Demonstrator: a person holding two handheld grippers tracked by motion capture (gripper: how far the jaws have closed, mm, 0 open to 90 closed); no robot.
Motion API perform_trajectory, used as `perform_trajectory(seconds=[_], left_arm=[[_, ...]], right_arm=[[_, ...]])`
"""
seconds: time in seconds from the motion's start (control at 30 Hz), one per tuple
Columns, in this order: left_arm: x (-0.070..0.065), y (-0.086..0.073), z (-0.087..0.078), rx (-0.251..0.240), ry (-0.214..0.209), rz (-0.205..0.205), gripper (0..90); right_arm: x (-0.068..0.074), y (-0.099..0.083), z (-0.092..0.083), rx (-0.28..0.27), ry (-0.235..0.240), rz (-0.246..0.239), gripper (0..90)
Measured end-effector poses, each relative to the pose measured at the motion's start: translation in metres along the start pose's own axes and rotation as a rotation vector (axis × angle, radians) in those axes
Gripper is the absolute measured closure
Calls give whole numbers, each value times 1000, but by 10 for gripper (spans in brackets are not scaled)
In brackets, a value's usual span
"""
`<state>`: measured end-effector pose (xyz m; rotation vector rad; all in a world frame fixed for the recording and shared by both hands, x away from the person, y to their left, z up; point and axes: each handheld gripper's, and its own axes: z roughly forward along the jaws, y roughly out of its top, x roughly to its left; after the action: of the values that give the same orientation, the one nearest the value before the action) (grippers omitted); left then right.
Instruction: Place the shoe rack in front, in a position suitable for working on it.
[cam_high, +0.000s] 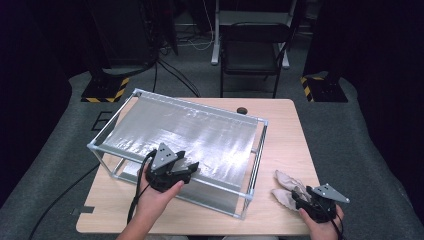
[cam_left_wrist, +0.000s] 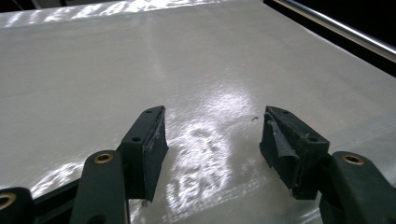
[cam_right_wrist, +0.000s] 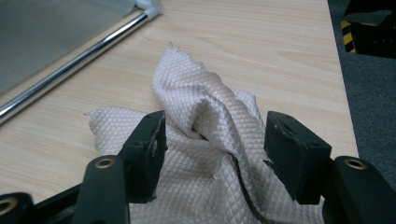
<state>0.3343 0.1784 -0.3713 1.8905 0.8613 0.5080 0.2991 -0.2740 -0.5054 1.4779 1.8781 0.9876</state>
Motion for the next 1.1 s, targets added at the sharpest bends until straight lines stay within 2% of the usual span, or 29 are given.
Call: perform_trajectory(seconds=[0.1,0.13,0.2,0.37,0.43,0.47,0.5,0.6,0.67,0.77,0.83,0.9,0.97,1.0,1.03,1.1], left_arm=[[-2,1,2,-7,-5,13,395],[-3,1,2,-3,-16,3,392],[-4,2,2,8,-22,9,391],[-4,-1,2,3,-15,7,391],[-4,-2,1,9,-23,9,392],[-5,-3,2,-2,-11,10,392],[-5,-3,2,1,-17,12,394],[-5,-5,1,-4,-20,3,405],[-5,-6,2,-15,-20,2,408],[-7,-7,2,-26,-22,1,416],[-9,-7,2,-23,-29,-4,426],[-10,-7,3,-25,-35,0,440],[-11,-6,3,-17,-41,2,446],[-12,-5,3,-18,-49,5,458],[-12,-5,3,-18,-49,5,466],[-14,-6,3,-26,-50,5,485]], right_arm=[[0,-2,2,-3,2,3,385],[0,-3,4,16,19,4,386],[1,-4,6,14,12,13,387],[4,-6,12,39,15,-9,397],[5,-6,13,45,11,-19,425],[5,-7,14,43,-5,-35,441],[5,-7,14,60,0,-38,467],[7,-8,16,65,-10,-42,597],[7,-9,16,63,-8,-46,632],[11,-8,17,59,11,-73,733],[17,-5,17,67,36,-73,792],[18,-4,18,56,52,-88,799],[25,1,18,54,67,-70,806],[32,6,18,41,92,-86,810],[32,6,18,41,92,-86,810],[43,13,16,24,117,-98,812]])
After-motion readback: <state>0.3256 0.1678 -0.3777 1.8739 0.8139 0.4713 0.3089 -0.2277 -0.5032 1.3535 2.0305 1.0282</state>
